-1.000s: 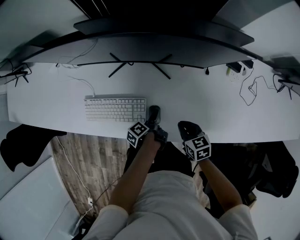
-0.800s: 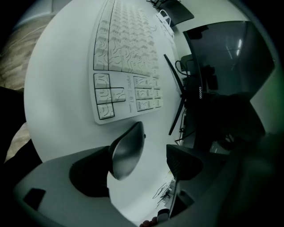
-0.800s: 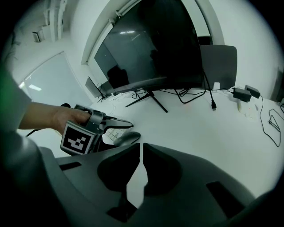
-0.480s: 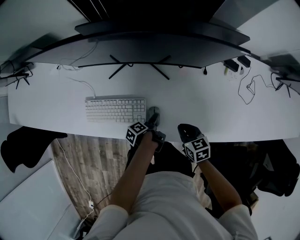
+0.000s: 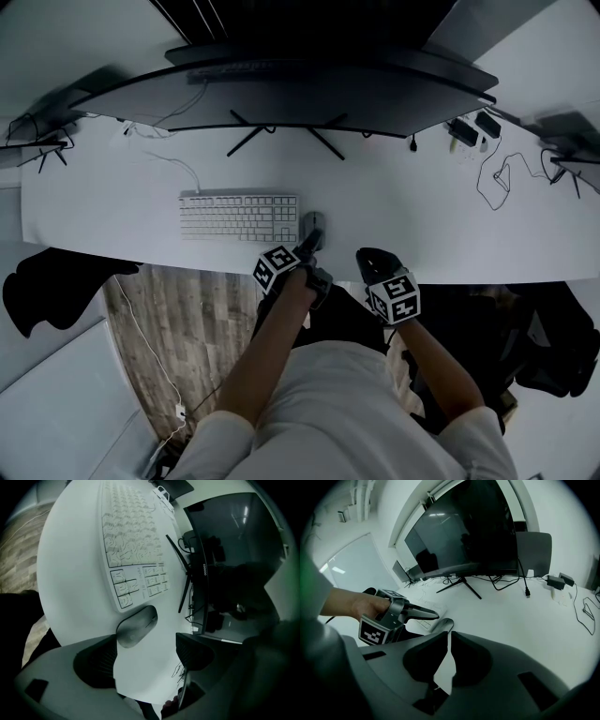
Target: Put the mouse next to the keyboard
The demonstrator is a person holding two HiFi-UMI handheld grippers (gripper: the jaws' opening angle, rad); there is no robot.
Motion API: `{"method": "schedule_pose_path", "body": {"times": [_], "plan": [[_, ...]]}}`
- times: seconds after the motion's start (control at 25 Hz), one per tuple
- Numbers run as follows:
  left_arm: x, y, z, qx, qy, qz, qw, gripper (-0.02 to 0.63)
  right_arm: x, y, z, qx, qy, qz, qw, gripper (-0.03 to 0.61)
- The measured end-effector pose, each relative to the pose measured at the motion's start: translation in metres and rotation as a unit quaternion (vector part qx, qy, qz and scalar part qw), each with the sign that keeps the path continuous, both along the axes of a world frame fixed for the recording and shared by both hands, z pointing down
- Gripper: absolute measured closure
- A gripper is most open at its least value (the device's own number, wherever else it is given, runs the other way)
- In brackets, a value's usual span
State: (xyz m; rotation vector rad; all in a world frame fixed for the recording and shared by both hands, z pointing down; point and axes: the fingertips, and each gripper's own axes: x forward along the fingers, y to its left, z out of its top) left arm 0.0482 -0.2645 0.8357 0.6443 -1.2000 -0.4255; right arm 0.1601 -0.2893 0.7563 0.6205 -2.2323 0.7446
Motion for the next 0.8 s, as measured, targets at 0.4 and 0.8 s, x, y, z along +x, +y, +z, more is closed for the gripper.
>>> {"method": "schedule_pose_path", "body": {"times": [0.4, 0.8], "plan": [[-0.003, 0.021, -0.044, 0.056, -0.024, 0.099, 0.9932, 0.233, -0.020, 0.018, -0.024, 0.019, -0.012, 0.013, 1.000, 0.534], [-0.027, 0.060, -0.090, 0.147, -0.047, 0.171, 0.9730, 0.373, -0.037, 0.070, -0.050, 0.037, -0.010, 0.046, 0.998, 0.534]]}}
